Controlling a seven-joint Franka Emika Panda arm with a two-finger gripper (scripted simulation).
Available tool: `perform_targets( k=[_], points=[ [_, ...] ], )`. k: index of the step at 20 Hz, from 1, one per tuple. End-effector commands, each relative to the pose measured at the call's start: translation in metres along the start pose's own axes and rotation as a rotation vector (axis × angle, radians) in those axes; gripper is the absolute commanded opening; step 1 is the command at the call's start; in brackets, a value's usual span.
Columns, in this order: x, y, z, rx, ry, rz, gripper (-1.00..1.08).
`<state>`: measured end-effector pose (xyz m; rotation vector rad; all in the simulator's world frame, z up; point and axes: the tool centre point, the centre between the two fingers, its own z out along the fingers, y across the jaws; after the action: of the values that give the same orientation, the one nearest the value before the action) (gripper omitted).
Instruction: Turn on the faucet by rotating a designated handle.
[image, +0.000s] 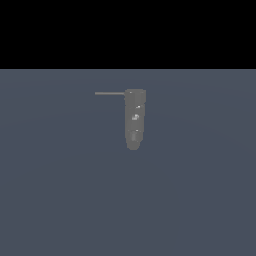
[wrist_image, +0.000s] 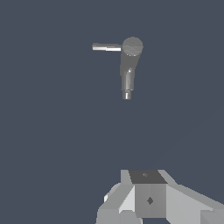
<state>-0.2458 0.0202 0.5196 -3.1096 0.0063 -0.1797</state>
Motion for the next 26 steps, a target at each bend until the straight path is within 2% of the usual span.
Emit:
perform_targets(
  k=[1, 13, 26],
  points=[
    [0.000, 0.000, 0.000, 0.000, 0.000, 0.000, -1.00],
    [0.009, -0.016, 0.016, -0.005, -0.003, 0.075, -1.00],
    [0.047, -0.061, 0.068, -0.019, -0.014, 0.313, -1.00]
  ],
)
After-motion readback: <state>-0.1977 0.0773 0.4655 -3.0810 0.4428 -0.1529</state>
